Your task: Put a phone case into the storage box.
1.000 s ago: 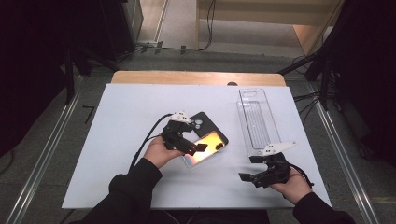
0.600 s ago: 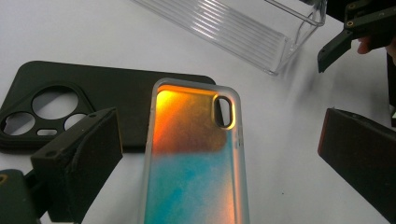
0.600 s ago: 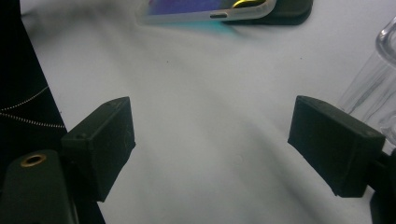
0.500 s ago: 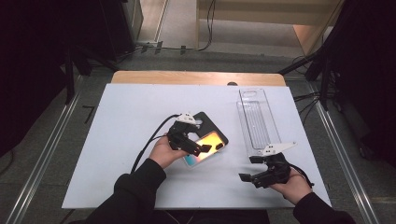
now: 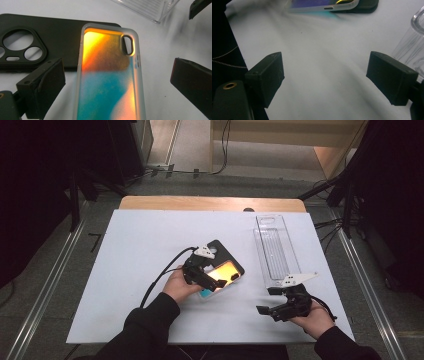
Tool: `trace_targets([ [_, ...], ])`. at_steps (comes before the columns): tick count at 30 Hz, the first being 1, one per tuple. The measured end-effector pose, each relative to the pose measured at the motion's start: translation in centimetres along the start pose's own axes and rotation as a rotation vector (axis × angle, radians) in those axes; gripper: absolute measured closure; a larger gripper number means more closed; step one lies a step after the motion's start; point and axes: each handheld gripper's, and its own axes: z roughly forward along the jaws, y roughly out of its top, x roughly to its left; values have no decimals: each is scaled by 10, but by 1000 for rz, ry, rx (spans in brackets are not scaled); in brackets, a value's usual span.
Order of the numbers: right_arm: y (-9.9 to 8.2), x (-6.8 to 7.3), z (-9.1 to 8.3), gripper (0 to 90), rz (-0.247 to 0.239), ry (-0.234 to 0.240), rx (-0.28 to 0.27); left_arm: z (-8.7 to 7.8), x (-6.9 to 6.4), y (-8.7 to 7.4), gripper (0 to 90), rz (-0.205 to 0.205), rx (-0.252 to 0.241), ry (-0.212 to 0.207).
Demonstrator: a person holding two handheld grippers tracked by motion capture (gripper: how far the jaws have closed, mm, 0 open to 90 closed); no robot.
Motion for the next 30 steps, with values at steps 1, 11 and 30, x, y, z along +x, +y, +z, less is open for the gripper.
trace_targets([
  [1, 0, 0, 0, 126, 0, 0, 1, 2, 0, -2, 2, -9, 4, -3],
  [11, 0, 0, 0, 126, -2, 0, 2, 9, 0, -8, 2, 2, 47, 6],
  [30, 0, 0, 0, 126, -3, -5, 10, 18, -4, -11, 42, 39, 117, 79],
])
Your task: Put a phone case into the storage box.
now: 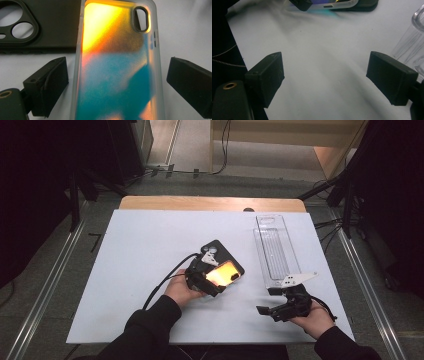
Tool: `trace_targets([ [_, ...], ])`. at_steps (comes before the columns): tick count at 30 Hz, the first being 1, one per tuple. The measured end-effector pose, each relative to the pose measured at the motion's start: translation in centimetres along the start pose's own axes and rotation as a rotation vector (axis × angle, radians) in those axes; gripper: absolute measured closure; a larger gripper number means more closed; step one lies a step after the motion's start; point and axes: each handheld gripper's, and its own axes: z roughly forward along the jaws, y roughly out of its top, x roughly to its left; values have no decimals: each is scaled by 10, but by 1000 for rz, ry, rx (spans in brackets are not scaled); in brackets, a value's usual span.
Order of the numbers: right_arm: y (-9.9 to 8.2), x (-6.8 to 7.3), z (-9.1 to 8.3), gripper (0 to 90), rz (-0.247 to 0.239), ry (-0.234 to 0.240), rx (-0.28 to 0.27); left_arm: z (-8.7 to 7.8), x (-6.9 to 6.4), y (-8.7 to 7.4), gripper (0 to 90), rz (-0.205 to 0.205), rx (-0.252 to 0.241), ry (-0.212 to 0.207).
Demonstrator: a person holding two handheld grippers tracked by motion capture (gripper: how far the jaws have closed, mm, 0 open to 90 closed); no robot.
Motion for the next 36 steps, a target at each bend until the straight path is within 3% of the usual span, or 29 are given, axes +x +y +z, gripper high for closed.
trace_targets([
  [9, 0, 0, 0, 126, 1, -4, 3, 3, -8, 0, 63, 68, 29, 65],
  [11, 0, 0, 0, 127, 0, -5, 4, 3, -10, 0, 90, 95, 40, 97],
  [19, 0, 0, 0, 126, -1, -5, 4, 1, -10, -1, 161, 85, 28, 108],
  [28, 0, 0, 0, 126, 0, -4, 4, 0, -10, -1, 171, 80, 26, 109],
  [31, 0, 0, 0, 126, -1, -1, -1, -2, -8, 0, 172, 63, 33, 98],
  [33, 0, 0, 0, 126, 0, -2, -2, -5, -6, 1, 172, 32, 14, 77],
  [36, 0, 0, 0, 126, -1, 0, -3, -13, -3, 3, 172, 25, 0, 74],
])
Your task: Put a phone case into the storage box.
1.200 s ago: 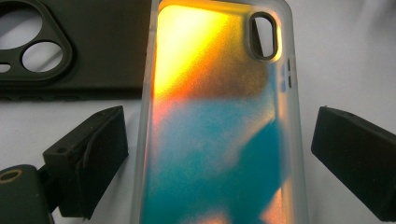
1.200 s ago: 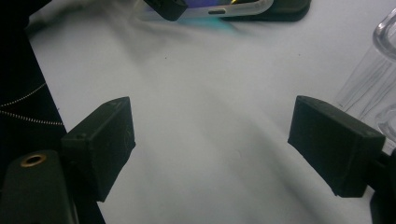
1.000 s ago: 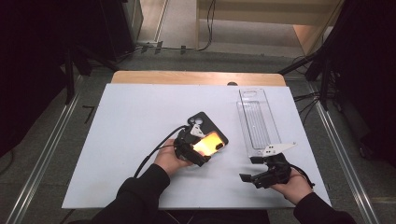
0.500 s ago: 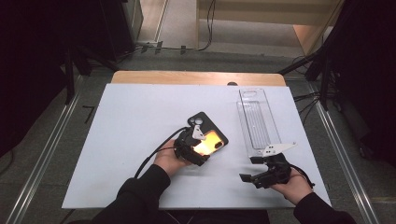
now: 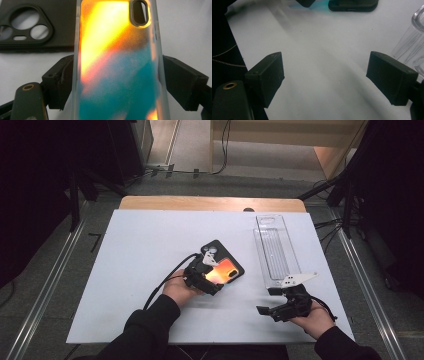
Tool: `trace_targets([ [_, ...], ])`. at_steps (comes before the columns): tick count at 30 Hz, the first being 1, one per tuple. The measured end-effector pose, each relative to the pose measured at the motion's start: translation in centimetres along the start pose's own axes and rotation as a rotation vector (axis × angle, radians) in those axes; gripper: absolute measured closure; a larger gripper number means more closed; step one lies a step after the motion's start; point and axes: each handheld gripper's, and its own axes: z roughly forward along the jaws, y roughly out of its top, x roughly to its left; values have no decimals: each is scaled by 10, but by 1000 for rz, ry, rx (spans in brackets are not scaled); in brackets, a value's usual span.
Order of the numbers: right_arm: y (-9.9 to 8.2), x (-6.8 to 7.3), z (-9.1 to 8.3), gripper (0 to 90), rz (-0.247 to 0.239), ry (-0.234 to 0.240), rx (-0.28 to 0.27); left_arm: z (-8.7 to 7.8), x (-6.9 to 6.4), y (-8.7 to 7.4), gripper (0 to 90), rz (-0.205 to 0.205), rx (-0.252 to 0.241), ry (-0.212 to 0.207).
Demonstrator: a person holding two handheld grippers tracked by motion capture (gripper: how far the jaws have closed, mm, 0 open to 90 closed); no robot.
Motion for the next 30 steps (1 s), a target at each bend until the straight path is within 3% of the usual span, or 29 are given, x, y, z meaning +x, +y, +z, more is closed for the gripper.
trace_targets([
  [16, 2, 2, -2, 126, -12, 2, -22, -42, -1, 8, 172, -17, -47, -11],
  [30, 8, 9, -2, 126, -17, 19, -40, -68, -4, -1, 172, -79, -70, -17],
])
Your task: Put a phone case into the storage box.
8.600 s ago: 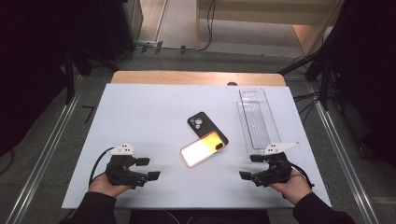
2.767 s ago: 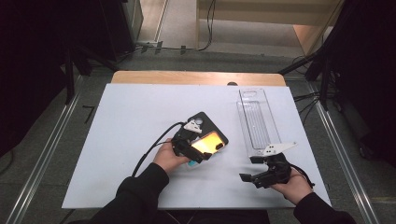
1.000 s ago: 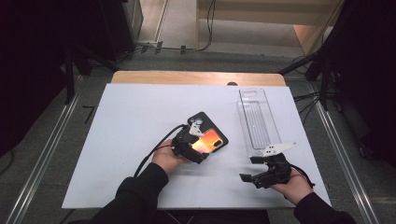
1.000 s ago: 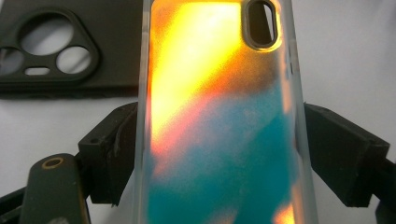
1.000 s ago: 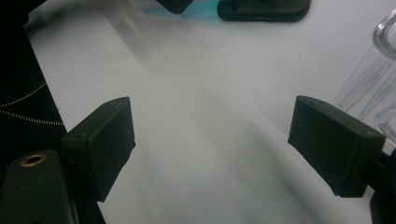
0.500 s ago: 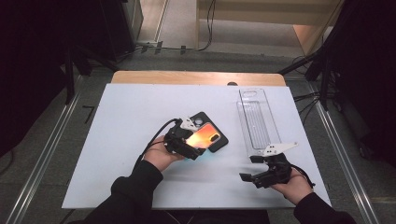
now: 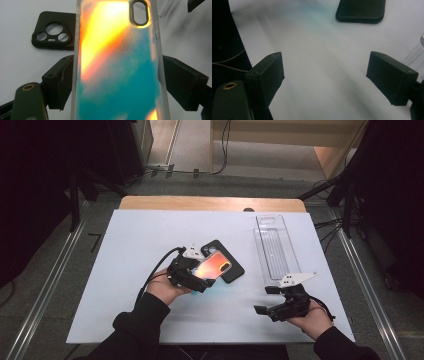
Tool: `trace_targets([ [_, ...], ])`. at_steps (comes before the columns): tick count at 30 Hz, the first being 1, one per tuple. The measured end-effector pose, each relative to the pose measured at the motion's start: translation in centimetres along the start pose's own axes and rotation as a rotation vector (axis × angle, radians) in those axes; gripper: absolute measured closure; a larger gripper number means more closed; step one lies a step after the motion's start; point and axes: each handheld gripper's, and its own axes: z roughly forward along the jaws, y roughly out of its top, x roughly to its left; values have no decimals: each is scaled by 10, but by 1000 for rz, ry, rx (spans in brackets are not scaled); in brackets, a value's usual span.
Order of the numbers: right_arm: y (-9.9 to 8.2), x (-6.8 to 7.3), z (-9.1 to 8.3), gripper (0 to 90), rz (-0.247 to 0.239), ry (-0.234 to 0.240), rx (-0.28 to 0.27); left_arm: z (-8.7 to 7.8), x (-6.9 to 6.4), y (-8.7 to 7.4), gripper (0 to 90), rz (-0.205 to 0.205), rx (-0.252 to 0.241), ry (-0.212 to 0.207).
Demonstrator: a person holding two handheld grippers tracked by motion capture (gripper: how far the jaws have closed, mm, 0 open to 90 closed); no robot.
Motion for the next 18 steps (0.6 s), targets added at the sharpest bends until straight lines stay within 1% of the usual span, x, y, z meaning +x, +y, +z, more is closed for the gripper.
trace_targets([
  [4, 4, 3, -1, 127, 0, 2, -22, -5, 0, -6, 172, -24, -5, -1],
  [8, 9, 7, 0, 126, 5, 4, -36, -11, 0, -13, 172, -36, -8, 19],
  [10, 12, 9, 2, 127, 2, 3, -44, -14, 0, -17, 172, -59, -19, 30],
  [13, 17, 12, 4, 126, -4, 4, -56, -17, 2, -20, 171, -71, -22, 39],
  [15, 20, 14, 5, 127, -5, 2, -61, -20, 2, -25, 171, -86, -38, 49],
  [16, 21, 14, 6, 127, -5, -3, -62, -21, 3, -27, 171, -82, -44, 55],
  [18, 25, 15, 7, 127, -3, -5, -67, -23, 4, -29, 171, -88, -57, 66],
])
